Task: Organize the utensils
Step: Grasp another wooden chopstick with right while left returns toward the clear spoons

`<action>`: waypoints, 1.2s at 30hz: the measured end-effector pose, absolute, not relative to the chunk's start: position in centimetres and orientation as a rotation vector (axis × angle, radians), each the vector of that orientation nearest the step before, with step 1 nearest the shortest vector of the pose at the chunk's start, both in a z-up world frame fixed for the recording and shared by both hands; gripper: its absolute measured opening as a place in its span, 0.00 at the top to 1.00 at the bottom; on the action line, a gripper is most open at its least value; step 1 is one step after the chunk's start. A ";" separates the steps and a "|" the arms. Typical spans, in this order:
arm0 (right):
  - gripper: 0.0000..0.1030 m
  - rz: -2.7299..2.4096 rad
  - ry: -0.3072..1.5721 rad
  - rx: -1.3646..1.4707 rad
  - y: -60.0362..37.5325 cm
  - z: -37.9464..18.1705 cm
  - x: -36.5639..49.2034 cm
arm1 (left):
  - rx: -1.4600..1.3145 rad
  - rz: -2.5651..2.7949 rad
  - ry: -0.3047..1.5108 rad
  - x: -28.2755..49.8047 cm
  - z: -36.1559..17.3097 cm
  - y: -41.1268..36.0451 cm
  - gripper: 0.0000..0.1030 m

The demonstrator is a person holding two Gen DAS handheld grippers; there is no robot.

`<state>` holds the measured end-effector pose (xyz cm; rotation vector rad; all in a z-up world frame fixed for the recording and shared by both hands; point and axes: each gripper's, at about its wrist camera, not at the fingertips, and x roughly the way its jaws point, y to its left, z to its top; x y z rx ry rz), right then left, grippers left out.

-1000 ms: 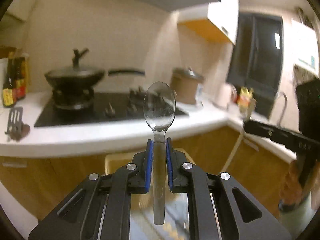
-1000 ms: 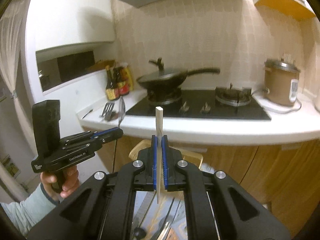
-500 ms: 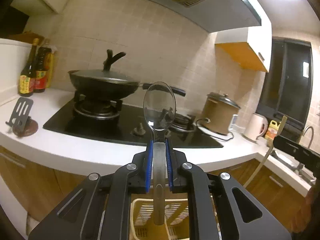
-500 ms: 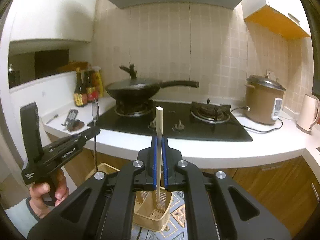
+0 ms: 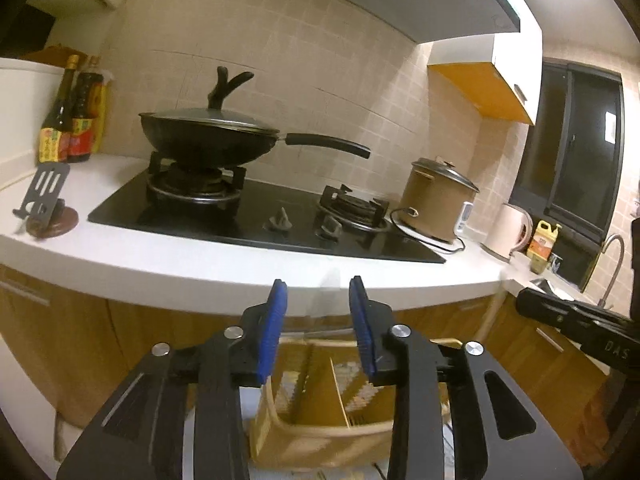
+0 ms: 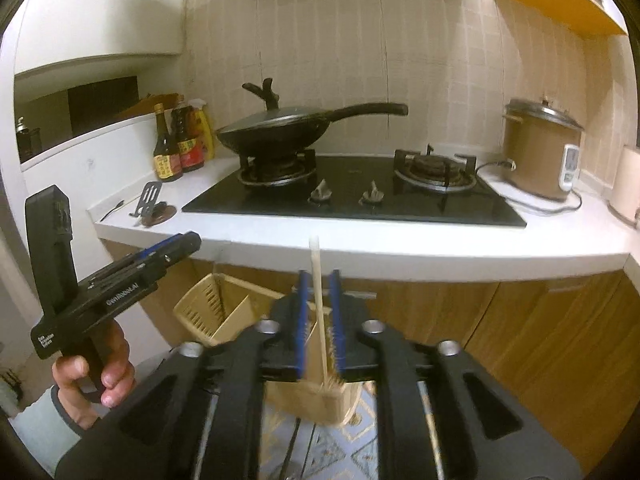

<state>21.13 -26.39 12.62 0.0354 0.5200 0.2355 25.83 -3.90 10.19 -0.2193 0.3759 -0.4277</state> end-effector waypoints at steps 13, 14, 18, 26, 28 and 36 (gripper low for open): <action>0.47 0.250 0.588 0.073 -26.7 11.2 12.2 | -0.191 -0.468 0.538 16.3 10.1 -1.6 0.66; 0.47 0.248 0.603 0.076 -26.5 10.8 11.7 | -0.180 -0.462 0.549 15.6 9.9 -1.6 0.66; 0.46 0.256 0.682 0.117 -26.4 8.9 10.5 | -0.147 -0.441 0.626 12.9 8.5 -1.6 0.66; 0.30 0.215 0.848 0.139 -25.5 3.2 9.2 | -0.220 -0.401 0.774 11.1 3.9 0.5 0.66; 0.30 0.219 0.873 0.154 -25.5 2.0 9.0 | -0.240 -0.393 0.805 11.0 2.8 0.9 0.66; 0.47 0.227 0.993 0.142 -24.8 -2.6 8.5 | -0.308 -0.326 0.947 12.8 -1.7 2.1 0.67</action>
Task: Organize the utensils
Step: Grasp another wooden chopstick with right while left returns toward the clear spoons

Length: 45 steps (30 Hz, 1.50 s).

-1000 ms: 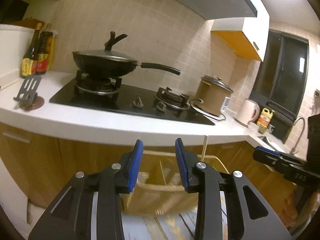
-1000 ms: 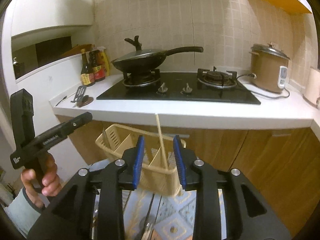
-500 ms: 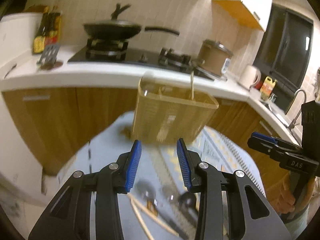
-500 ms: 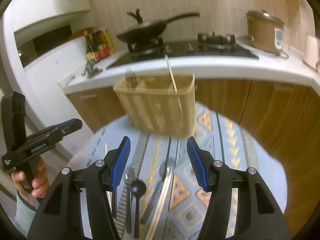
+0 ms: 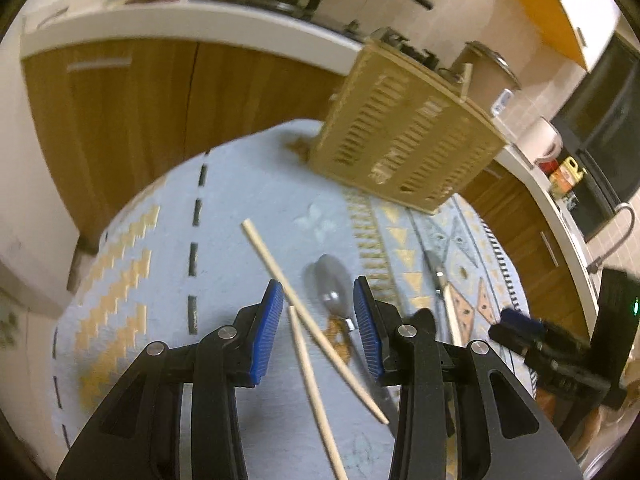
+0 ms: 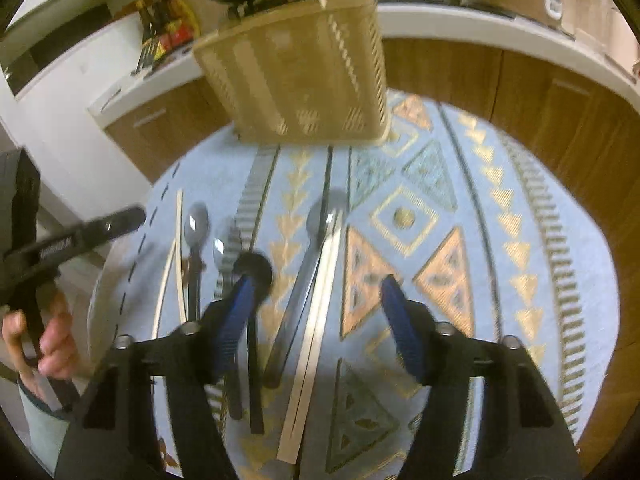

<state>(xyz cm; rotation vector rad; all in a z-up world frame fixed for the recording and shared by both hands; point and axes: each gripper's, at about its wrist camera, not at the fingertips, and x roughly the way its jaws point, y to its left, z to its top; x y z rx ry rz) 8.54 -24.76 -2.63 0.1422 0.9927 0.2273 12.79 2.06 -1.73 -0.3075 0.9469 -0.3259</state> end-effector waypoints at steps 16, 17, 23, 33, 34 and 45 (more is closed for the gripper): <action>0.79 0.168 1.043 -0.053 -22.1 -5.8 6.4 | -0.326 -0.257 1.011 15.3 -4.6 1.8 0.69; 0.79 0.164 1.042 -0.067 -22.0 -5.8 6.2 | -0.320 -0.251 1.014 15.4 -4.7 1.7 0.69; 0.79 0.149 1.043 -0.093 -21.6 -5.8 6.1 | -0.221 -0.197 1.006 16.0 -5.2 -0.2 0.71; 0.90 0.118 1.055 -0.024 -23.6 -5.7 6.3 | -0.141 -0.242 0.984 15.2 -5.6 -1.2 1.00; 0.90 0.117 1.056 -0.009 -23.9 -5.7 6.4 | -0.151 -0.268 0.989 15.1 -5.6 -1.1 1.00; 0.90 0.052 1.072 0.083 -26.4 -5.5 6.4 | -0.150 -0.423 1.018 13.6 -5.2 -1.0 1.00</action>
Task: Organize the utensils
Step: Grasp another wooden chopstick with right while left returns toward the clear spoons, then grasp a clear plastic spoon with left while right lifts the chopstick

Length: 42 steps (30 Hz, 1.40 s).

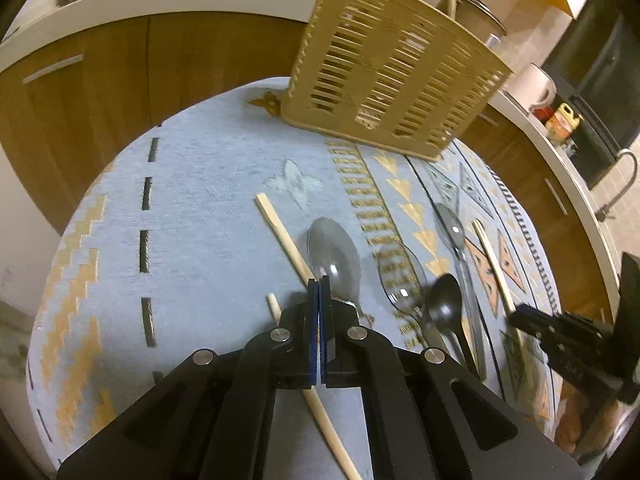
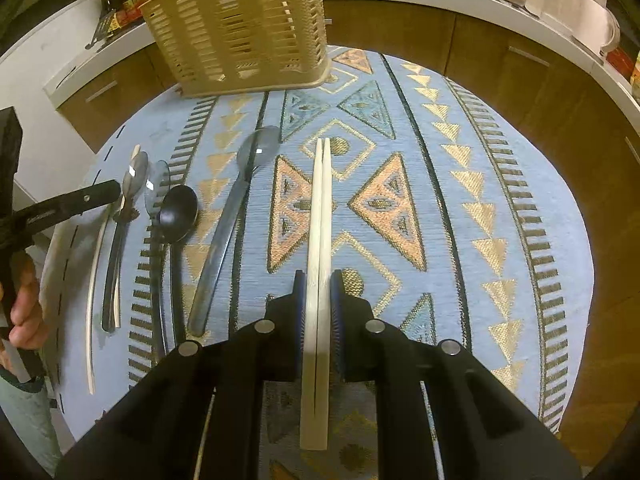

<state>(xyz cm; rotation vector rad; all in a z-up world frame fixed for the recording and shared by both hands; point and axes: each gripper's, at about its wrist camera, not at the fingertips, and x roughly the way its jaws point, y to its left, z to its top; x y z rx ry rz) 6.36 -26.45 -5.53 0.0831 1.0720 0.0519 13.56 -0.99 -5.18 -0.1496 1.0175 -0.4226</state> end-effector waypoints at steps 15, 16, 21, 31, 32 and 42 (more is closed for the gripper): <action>0.90 0.094 1.075 0.180 -27.7 -5.8 6.2 | -0.284 -0.369 1.049 15.9 -4.2 0.0 0.77; 0.90 0.100 1.074 0.189 -27.9 -5.8 6.2 | -0.268 -0.367 1.051 15.7 -4.1 -0.4 0.74; 0.90 0.098 1.074 0.185 -27.9 -5.7 6.3 | -0.193 -0.324 1.067 16.1 -4.3 -2.4 0.58; 0.90 0.092 1.067 0.205 -28.5 -5.7 6.3 | 0.081 -0.234 1.050 15.9 -5.1 -6.8 0.55; 0.90 0.090 1.066 0.203 -28.5 -5.7 6.3 | 0.081 -0.236 1.052 15.9 -5.1 -6.8 0.54; 0.82 0.113 1.090 0.232 -28.8 -5.6 6.7 | 0.087 -0.235 1.033 15.2 -4.8 -7.0 0.70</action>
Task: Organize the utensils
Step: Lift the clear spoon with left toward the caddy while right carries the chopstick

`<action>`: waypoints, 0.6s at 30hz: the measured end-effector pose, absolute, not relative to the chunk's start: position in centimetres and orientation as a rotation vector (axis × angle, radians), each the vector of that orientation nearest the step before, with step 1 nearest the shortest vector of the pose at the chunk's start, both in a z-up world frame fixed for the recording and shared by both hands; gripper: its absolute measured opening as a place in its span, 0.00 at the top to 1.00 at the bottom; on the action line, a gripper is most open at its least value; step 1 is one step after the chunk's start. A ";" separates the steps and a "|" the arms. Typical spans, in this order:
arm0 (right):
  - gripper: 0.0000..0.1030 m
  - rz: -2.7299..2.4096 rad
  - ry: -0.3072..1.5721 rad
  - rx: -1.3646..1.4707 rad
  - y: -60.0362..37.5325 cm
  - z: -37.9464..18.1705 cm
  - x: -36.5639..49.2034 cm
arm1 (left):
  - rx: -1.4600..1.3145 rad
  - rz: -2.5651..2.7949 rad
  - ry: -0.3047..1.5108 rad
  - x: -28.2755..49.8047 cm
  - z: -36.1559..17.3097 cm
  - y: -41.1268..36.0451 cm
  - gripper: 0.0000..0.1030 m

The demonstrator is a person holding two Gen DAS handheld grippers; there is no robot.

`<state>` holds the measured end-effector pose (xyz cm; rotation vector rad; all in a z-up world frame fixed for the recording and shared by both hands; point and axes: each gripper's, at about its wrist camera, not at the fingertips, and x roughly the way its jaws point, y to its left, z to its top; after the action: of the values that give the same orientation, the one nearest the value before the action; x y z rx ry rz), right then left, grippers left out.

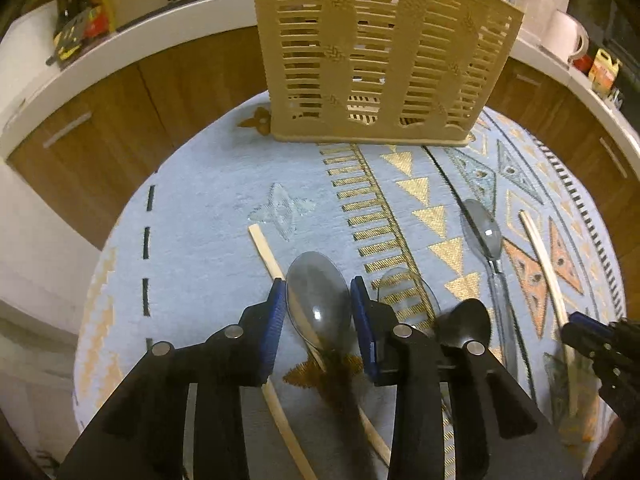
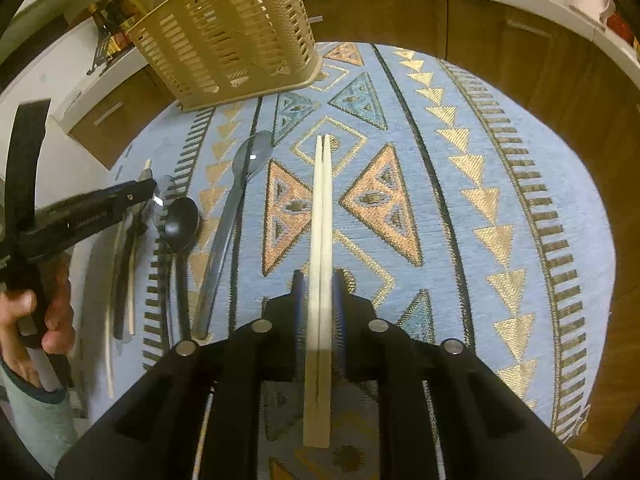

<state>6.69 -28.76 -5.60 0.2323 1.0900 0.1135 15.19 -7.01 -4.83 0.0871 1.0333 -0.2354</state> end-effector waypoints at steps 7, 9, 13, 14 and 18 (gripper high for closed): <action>0.50 0.121 1.100 0.124 -28.0 -4.0 9.3 | -0.058 -0.334 1.027 14.7 -4.0 -5.0 0.71; 0.51 0.144 1.138 0.128 -27.8 -4.1 10.7 | -0.085 -0.352 1.023 14.6 -3.6 -4.6 0.71; 0.71 0.129 1.205 0.112 -27.3 -5.1 12.5 | -0.106 -0.375 0.999 14.6 -2.7 -4.0 0.71; 0.73 0.120 1.205 0.096 -27.1 -5.2 12.8 | -0.113 -0.384 0.993 14.6 -2.5 -3.9 0.71; 0.90 0.068 1.214 -0.024 -25.6 -5.5 13.0 | -0.123 -0.400 0.975 14.5 -2.3 -3.5 0.71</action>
<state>13.05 -25.61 -5.46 -0.0240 1.2141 0.0680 14.50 -3.54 -2.26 -0.1225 0.9746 -0.3997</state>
